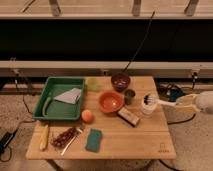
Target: Place brush in paper cup
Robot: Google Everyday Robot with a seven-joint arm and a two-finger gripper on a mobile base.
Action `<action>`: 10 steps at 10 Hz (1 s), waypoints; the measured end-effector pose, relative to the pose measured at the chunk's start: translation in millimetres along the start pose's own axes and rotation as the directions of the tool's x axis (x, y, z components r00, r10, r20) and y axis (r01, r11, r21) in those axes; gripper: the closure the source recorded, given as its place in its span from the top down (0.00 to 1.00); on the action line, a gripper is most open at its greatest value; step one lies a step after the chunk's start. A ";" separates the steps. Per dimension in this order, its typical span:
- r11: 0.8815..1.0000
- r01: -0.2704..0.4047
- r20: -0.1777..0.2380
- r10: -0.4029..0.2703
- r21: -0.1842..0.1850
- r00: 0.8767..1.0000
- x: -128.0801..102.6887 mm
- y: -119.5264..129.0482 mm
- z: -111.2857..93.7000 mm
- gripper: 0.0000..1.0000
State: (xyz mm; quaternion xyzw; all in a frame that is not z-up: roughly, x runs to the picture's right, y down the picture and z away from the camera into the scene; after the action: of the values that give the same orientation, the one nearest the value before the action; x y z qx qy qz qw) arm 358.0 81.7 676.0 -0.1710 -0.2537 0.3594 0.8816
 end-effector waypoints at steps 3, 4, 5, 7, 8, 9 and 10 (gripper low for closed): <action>0.999 0.024 -0.044 -0.025 -0.029 0.999 0.1 -1.1 6.7 0.00; 0.999 0.030 -0.057 -0.031 -0.029 0.998 0.6 -3.4 6.2 0.00; 0.999 0.033 -0.068 -0.035 -0.026 0.997 1.7 -5.7 4.4 0.00; 0.999 0.035 -0.091 -0.037 -0.016 0.995 4.5 -13.0 2.1 0.00; 0.999 0.034 -0.102 -0.035 -0.011 0.994 6.1 -16.7 1.8 0.00; 0.999 0.032 -0.111 -0.033 -0.009 0.993 7.7 -19.2 2.4 0.00; 1.000 0.027 -0.124 -0.028 -0.008 0.992 10.9 -22.3 4.5 0.00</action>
State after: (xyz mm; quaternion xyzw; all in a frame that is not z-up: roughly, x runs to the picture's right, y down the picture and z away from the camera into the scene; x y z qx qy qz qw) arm 374.4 74.8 694.0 -0.1922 -0.2019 0.3353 0.8999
